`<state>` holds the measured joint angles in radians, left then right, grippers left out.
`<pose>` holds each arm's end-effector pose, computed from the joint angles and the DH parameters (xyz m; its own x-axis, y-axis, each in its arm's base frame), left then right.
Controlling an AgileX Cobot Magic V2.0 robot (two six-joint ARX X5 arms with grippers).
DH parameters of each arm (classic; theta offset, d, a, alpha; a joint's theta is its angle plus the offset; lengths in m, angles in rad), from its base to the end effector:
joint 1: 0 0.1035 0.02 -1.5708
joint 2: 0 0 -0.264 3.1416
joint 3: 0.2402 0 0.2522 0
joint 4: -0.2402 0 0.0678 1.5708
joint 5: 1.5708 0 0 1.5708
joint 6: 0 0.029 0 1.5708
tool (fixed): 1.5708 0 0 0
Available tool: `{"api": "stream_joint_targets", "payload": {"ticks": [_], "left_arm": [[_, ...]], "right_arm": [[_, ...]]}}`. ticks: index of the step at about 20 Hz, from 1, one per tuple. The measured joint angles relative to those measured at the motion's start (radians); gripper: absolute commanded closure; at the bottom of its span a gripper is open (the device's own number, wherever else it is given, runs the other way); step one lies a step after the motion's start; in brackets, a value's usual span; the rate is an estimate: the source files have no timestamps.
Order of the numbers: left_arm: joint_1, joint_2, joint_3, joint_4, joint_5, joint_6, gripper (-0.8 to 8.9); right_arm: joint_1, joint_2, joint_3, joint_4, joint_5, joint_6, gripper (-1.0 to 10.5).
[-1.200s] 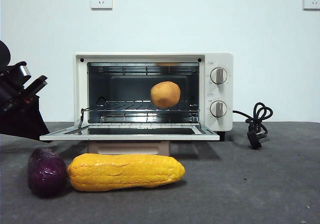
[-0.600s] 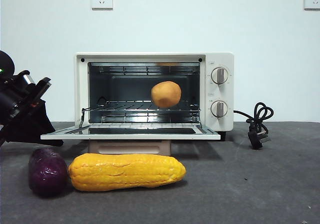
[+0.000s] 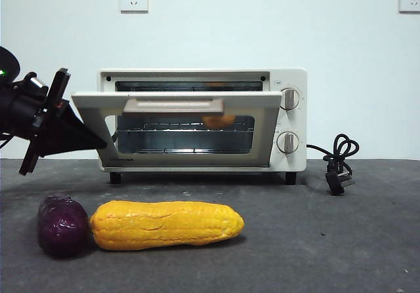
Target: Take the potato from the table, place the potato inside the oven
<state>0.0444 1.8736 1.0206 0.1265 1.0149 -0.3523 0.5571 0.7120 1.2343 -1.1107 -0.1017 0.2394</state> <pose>0.3679 -0.0083 0.1552 0.4318 -0.8311 -0.3505 0.3444 0.5111 -0.7875 0.0688 0.0463 0.3965 0.6487 0.5237 -0.5522 -0.4689 0.8465 0.2520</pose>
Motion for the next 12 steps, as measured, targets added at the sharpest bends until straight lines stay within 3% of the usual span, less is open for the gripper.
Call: {"api": "stream_joint_targets", "payload": {"ticks": [6, 12], "left_arm": [[-0.002, 0.0, 0.001, 0.295, -0.024, -0.193, 8.22], [-0.002, -0.054, 0.004, 0.292, -0.039, -0.225, 8.21]], "right_arm": [[0.0, 0.0, 0.0, 0.0, 0.0, 0.009, 4.4], [0.0, 0.0, 0.0, 0.0, 0.0, 0.011, 4.4]]}}
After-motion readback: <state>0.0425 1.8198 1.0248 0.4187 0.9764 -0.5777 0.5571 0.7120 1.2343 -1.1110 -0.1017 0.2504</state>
